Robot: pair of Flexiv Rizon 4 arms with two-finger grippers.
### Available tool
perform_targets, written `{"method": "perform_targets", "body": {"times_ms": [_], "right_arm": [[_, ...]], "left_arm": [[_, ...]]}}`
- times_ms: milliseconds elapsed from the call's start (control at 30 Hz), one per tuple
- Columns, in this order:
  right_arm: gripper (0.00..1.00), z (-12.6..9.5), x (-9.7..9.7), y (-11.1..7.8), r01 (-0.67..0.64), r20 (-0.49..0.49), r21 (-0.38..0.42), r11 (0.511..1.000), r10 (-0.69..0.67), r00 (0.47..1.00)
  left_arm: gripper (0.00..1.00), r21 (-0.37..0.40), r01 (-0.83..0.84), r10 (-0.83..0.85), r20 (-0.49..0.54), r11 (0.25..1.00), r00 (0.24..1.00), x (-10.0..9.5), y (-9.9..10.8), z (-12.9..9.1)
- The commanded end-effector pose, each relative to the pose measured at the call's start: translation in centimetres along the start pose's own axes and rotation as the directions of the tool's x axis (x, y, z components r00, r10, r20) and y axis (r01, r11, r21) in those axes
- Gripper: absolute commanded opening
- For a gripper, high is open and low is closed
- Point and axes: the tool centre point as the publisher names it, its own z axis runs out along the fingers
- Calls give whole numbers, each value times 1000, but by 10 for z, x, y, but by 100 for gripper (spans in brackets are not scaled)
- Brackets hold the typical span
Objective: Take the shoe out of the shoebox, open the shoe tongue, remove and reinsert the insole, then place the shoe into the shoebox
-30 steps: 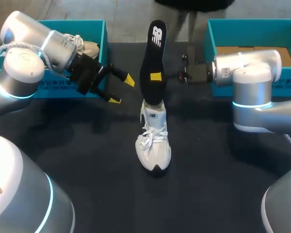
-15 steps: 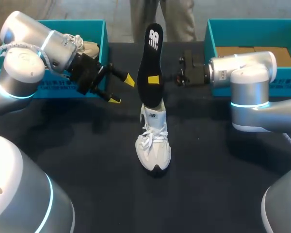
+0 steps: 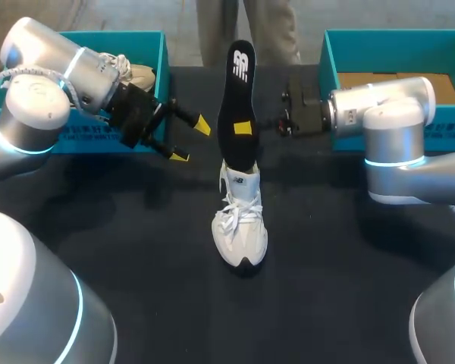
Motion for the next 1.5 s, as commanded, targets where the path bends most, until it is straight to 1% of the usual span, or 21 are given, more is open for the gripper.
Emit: {"method": "perform_targets", "body": {"times_ms": [33, 233, 400, 567, 933, 1167, 1500], "right_arm": [[0, 1, -1, -2, -7, -4, 7, 1000, 7, 1000], [0, 4, 3, -10, -19, -7, 8, 1000, 19, 1000], [0, 9, 5, -21, -25, -7, 10, 1000, 25, 1000], [0, 8, 5, -28, -29, -5, 8, 1000, 29, 1000], [0, 12, 9, -43, -49, 8, 46, 998, 49, 999], [0, 12, 11, -53, -62, 14, 41, 997, 62, 998], [0, 19, 15, -67, -89, 18, 45, 995, 88, 996]], "left_arm": [[100, -3, -1, 1, -1, 1000, 1000, 0, 0, 1], [100, -3, -1, 1, -1, 1000, 1000, 0, 0, 1], [100, -3, -1, 1, -1, 1000, 1000, 0, 0, 1], [100, -3, -1, 1, -1, 1000, 1000, 0, 0, 1], [100, -3, -1, 1, -1, 1000, 1000, 0, 0, 1], [100, -3, -1, 1, -1, 1000, 1000, 0, 0, 1], [100, -3, -1, 1, -1, 1000, 1000, 0, 0, 1]]}}
